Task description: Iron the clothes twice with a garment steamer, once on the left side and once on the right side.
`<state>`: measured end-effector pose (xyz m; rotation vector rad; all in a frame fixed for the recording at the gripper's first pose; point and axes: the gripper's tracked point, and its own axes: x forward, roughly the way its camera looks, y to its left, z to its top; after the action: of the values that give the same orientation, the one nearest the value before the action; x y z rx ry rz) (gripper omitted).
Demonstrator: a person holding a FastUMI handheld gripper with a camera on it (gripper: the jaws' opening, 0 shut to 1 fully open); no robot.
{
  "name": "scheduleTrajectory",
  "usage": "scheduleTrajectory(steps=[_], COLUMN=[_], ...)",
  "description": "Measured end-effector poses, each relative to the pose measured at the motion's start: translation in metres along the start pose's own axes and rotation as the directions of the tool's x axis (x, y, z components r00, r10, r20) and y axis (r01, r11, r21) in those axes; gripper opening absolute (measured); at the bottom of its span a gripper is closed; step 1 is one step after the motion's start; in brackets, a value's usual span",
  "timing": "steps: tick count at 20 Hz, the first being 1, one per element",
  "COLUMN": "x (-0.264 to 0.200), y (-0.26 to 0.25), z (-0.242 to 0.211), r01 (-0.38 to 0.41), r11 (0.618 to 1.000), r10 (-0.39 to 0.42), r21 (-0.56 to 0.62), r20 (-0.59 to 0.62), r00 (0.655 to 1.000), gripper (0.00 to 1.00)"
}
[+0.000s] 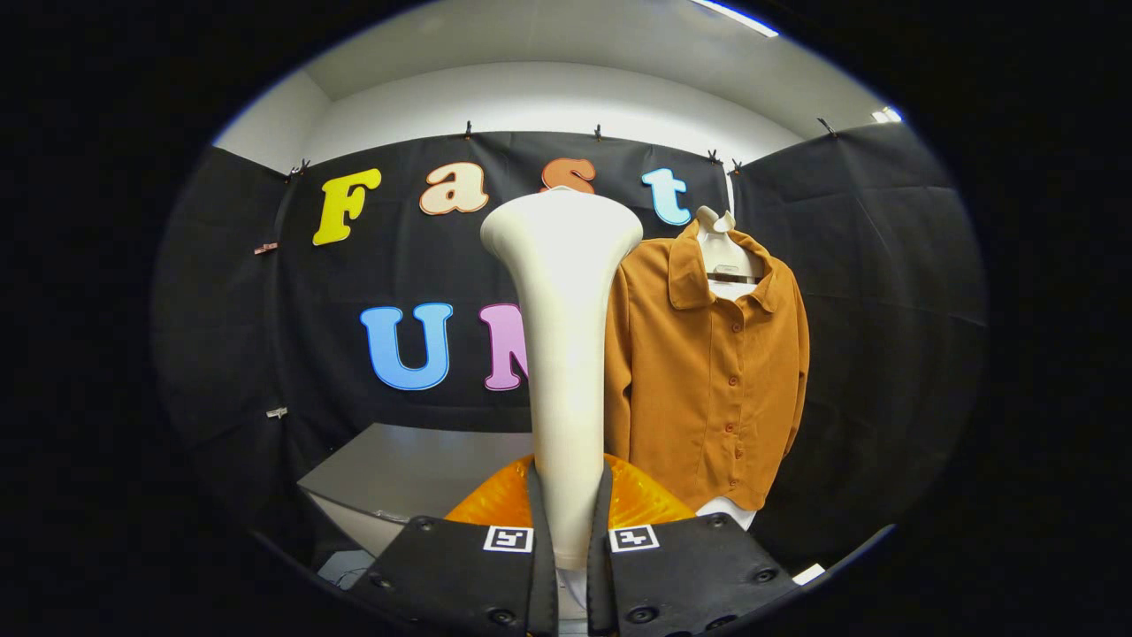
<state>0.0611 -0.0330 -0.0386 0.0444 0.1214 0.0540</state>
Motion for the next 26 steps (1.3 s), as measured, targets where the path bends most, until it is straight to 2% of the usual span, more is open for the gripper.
scheduleTrajectory(steps=[26], x=[-0.0018], y=[0.0052], z=[0.0017], r01=[0.004], r11=[1.0], r10=[-0.004], r21=[-0.005], r20=[0.003], r00=[1.0], gripper=[0.16])
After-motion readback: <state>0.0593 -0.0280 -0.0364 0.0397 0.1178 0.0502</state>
